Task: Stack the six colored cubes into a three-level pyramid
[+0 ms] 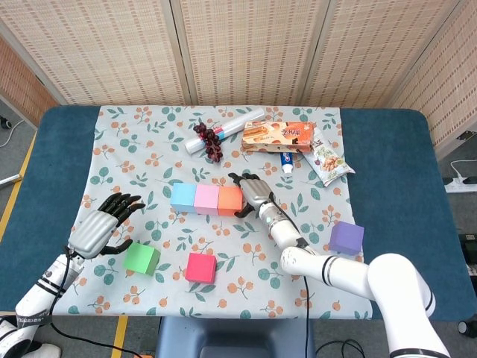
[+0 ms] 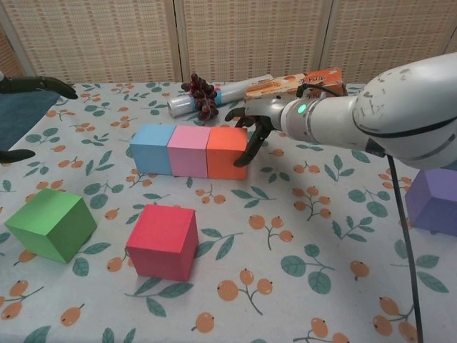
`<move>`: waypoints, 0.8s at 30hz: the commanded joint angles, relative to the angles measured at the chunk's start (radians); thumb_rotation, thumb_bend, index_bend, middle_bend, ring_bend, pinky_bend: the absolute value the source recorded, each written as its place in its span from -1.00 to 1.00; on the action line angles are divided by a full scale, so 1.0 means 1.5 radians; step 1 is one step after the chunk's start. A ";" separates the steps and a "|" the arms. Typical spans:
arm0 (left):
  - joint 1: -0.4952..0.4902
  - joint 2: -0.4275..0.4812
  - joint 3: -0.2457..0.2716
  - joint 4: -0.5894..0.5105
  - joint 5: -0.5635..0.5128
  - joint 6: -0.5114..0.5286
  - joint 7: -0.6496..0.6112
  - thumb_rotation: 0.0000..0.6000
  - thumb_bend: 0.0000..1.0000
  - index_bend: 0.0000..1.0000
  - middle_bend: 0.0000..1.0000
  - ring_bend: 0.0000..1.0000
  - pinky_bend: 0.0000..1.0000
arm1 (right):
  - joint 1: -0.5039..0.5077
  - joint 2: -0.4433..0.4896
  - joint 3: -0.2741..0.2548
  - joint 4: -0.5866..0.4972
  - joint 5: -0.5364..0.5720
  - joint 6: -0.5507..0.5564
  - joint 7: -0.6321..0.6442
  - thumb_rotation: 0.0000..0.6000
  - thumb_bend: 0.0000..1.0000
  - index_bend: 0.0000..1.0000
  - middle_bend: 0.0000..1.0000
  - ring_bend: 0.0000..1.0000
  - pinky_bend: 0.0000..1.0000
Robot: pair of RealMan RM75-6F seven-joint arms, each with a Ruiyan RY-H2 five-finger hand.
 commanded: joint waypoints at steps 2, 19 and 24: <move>0.001 0.001 0.000 -0.001 0.001 0.002 0.001 1.00 -0.35 -0.72 -0.89 -1.00 -0.90 | -0.005 0.014 0.000 -0.021 -0.006 0.006 0.000 1.00 -0.79 -1.00 -0.88 -1.00 -1.00; 0.007 0.004 -0.003 -0.005 -0.012 0.002 0.006 1.00 -0.34 -0.72 -0.89 -1.00 -0.90 | -0.018 0.105 -0.021 -0.089 0.007 0.044 -0.031 1.00 -0.79 -1.00 -0.98 -1.00 -1.00; 0.009 0.007 -0.005 -0.005 -0.021 0.000 0.009 1.00 -0.34 -0.72 -0.89 -1.00 -0.90 | 0.001 0.051 -0.012 -0.004 0.002 0.012 -0.021 1.00 -0.79 -1.00 -0.98 -1.00 -1.00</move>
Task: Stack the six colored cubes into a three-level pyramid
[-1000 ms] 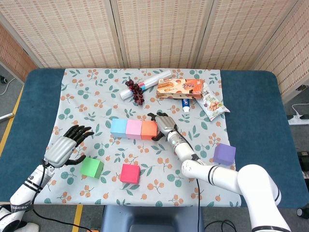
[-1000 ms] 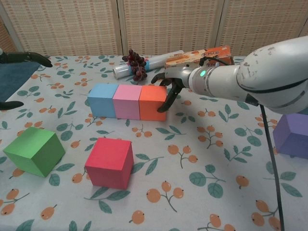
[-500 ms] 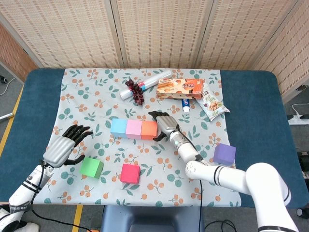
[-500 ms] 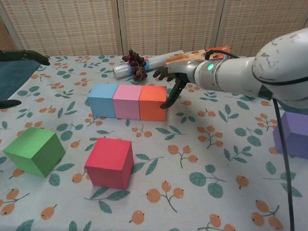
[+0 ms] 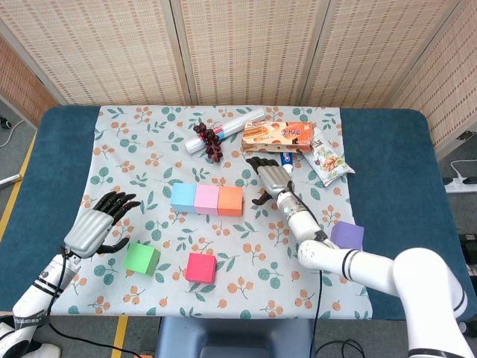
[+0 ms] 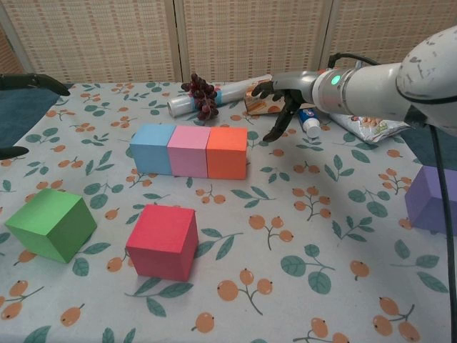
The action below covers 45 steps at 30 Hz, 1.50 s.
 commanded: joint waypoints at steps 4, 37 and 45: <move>0.003 0.002 -0.001 0.001 -0.006 -0.002 -0.001 1.00 -0.34 -0.72 -0.89 -1.00 -0.90 | 0.027 -0.080 0.016 0.114 -0.018 -0.046 0.019 1.00 -0.79 -1.00 -0.98 -1.00 -1.00; 0.019 0.055 0.068 0.044 0.064 -0.026 -0.035 1.00 -0.34 -0.70 -0.85 -1.00 -0.86 | -0.268 0.338 -0.076 -0.425 -0.322 0.278 0.074 1.00 -0.79 -1.00 -0.98 -1.00 -1.00; 0.039 0.049 0.085 0.008 0.075 -0.012 0.007 1.00 -0.33 -0.73 -0.86 -1.00 -0.86 | -0.410 0.407 -0.131 -0.464 -0.496 0.402 0.192 1.00 -0.79 -1.00 -0.98 -1.00 -1.00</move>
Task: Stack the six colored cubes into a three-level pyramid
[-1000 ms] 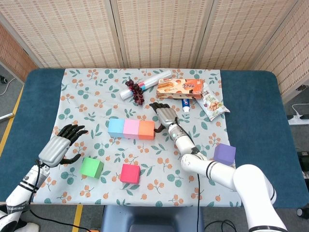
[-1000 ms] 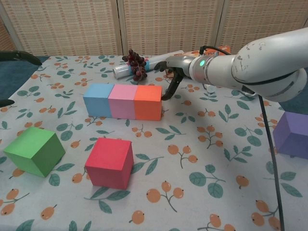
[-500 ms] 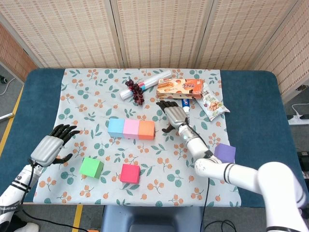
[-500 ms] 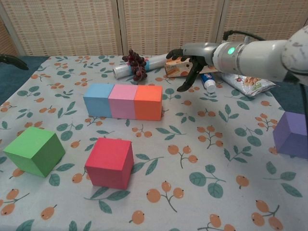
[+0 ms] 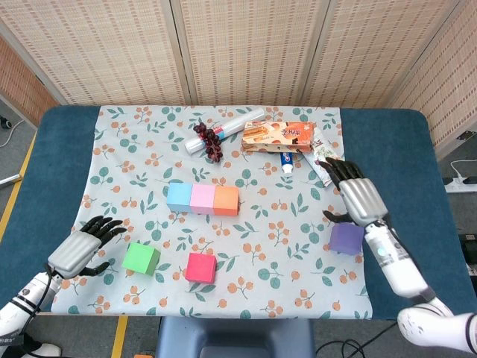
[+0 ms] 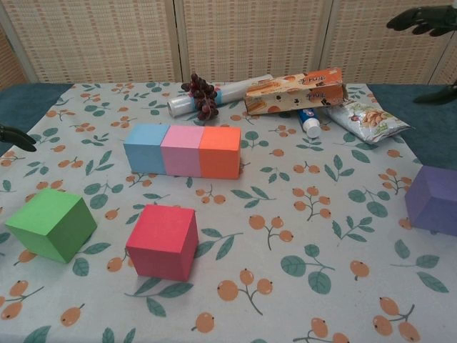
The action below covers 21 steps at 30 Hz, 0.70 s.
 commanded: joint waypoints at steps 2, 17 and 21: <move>0.010 -0.013 0.003 -0.012 0.001 0.008 0.030 1.00 -0.33 -0.74 -0.86 -1.00 -0.86 | -0.091 0.042 -0.043 -0.019 -0.102 0.084 0.081 1.00 -0.79 -1.00 -0.98 -1.00 -1.00; -0.015 -0.072 -0.014 -0.014 -0.061 -0.084 0.144 1.00 -0.33 -0.81 -0.90 -1.00 -0.85 | -0.200 0.051 -0.057 0.022 -0.199 0.156 0.171 1.00 -0.79 -1.00 -0.98 -1.00 -1.00; -0.027 -0.085 -0.023 -0.003 -0.077 -0.105 0.141 1.00 -0.34 -0.84 -0.88 -0.98 -0.83 | -0.207 0.046 -0.053 0.026 -0.202 0.148 0.167 1.00 -0.79 -1.00 -0.98 -1.00 -1.00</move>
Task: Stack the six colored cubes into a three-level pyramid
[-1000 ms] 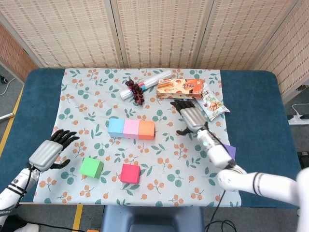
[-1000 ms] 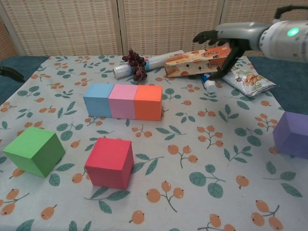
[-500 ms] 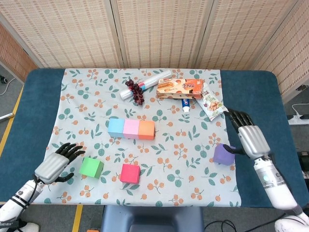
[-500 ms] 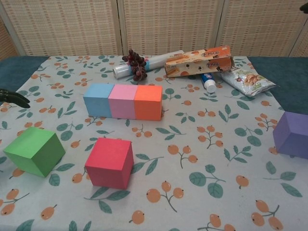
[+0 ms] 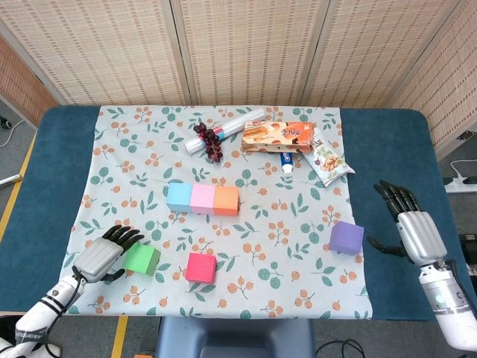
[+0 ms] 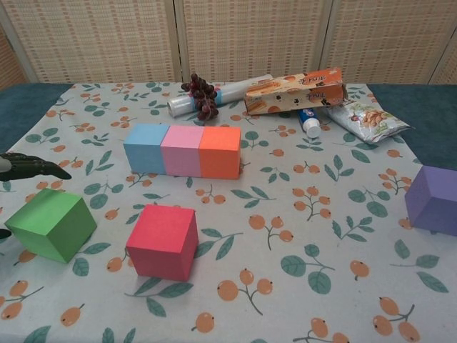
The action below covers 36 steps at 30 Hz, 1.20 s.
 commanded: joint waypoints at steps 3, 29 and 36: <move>-0.010 -0.011 -0.007 0.007 -0.012 -0.012 -0.004 1.00 -0.34 -0.76 -0.76 -0.85 -0.80 | -0.008 -0.003 0.008 0.003 -0.003 -0.006 -0.001 1.00 -0.79 -1.00 -0.98 -1.00 -1.00; -0.092 0.110 -0.099 -0.112 -0.074 -0.042 -0.190 1.00 -0.34 -0.24 -0.10 -0.27 -0.46 | -0.047 0.011 0.044 0.000 -0.004 -0.010 0.003 1.00 -0.79 -1.00 -0.98 -1.00 -1.00; -0.240 0.082 -0.205 -0.099 -0.315 -0.178 -0.101 1.00 -0.34 -0.29 -0.12 -0.27 -0.42 | -0.072 0.039 0.051 -0.022 0.001 0.014 0.004 1.00 -0.79 -1.00 -0.98 -1.00 -1.00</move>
